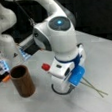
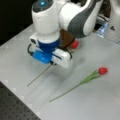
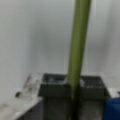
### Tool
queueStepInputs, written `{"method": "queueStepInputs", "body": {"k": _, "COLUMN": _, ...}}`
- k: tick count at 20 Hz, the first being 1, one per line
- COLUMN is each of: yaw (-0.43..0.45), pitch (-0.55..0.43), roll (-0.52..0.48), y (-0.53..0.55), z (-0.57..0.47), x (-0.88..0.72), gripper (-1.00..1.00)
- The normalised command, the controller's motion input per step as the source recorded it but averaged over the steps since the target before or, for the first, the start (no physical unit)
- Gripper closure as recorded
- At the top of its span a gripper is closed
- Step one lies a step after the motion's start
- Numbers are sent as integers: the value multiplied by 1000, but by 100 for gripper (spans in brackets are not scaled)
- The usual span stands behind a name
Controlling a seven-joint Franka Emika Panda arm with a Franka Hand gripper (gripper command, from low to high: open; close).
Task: Flower insertion into a vase
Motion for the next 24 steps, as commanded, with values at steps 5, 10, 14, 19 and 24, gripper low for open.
{"method": "queueStepInputs", "body": {"k": 5, "yaw": -47, "pitch": -225, "roll": -112, "y": 116, "z": 165, "x": -166, "gripper": 100}}
{"method": "queueStepInputs", "body": {"k": 10, "yaw": -5, "pitch": -101, "roll": -155, "y": 62, "z": 188, "x": -189, "gripper": 100}}
{"method": "queueStepInputs", "body": {"k": 14, "yaw": -4, "pitch": -8, "roll": -165, "y": 20, "z": 125, "x": -346, "gripper": 100}}
{"method": "queueStepInputs", "body": {"k": 19, "yaw": 35, "pitch": -14, "roll": -130, "y": -124, "z": 64, "x": -551, "gripper": 100}}
{"method": "queueStepInputs", "body": {"k": 24, "yaw": 67, "pitch": -87, "roll": -98, "y": -292, "z": -32, "x": -859, "gripper": 100}}
